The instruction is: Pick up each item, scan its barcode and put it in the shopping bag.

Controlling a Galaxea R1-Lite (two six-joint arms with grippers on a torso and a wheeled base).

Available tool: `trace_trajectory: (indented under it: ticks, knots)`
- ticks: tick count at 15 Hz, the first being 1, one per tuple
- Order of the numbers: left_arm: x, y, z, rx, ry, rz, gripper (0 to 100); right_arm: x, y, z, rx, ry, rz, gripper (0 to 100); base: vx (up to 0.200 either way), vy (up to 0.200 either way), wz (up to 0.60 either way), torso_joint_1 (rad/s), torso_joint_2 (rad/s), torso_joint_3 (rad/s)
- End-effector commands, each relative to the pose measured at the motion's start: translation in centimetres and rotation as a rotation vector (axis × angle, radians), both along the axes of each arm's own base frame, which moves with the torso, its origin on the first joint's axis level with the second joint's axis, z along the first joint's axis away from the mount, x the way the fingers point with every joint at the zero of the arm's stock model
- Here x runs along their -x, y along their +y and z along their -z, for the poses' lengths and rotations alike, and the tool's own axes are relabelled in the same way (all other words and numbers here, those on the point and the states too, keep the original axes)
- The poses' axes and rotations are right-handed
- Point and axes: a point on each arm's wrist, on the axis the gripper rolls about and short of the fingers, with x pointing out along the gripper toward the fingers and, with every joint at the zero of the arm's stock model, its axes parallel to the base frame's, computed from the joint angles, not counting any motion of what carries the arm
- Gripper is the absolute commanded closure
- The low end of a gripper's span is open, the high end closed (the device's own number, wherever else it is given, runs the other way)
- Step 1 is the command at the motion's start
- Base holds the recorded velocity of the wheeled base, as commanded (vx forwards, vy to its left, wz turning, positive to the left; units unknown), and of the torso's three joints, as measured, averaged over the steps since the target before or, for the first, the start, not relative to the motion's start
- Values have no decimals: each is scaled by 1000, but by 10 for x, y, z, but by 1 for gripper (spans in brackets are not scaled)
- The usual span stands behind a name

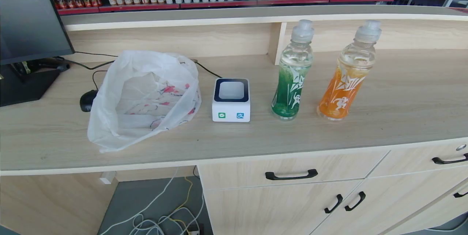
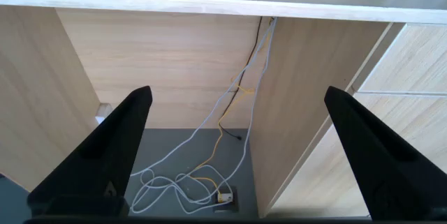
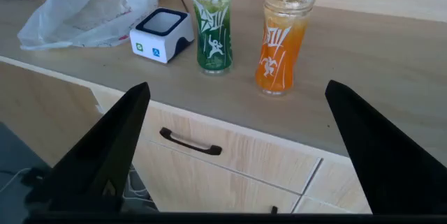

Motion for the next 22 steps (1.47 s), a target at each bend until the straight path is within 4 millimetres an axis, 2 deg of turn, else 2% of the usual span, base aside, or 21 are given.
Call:
trace_trajectory:
  ticks: [1,4,6,8,11,12,13,15,19,22]
  knots:
    - [0,0,0,0,0,0,0,-19,8,-1,29,51,-57,0,0,0,0,0,0,0]
    - [0,0,0,0,2,0,0,-37,20,-3,79,34,-143,0,0,0,0,0,0,0]
    - [0,0,0,0,0,0,0,-63,37,-5,125,4,-184,0,0,0,0,0,0,0]
    - [0,0,0,0,0,0,0,-75,59,-12,112,-9,-159,0,0,0,0,0,0,0]
    - [0,0,0,0,2,0,0,-84,127,-19,36,40,-79,0,0,0,0,0,0,0]
    - [0,0,0,0,2,0,0,-84,130,-19,29,39,-73,0,0,0,0,0,0,0]
    - [0,0,0,0,0,0,0,-98,153,-22,-34,8,33,0,0,0,0,0,0,0]
    - [0,0,0,0,0,0,0,-108,163,-22,-80,-11,113,0,0,0,0,0,0,0]
    - [0,0,0,0,0,0,0,-116,174,-18,-63,-13,134,0,0,0,0,0,0,0]
    - [0,0,0,0,0,0,0,-129,189,-13,-67,9,130,0,0,0,0,0,0,0]
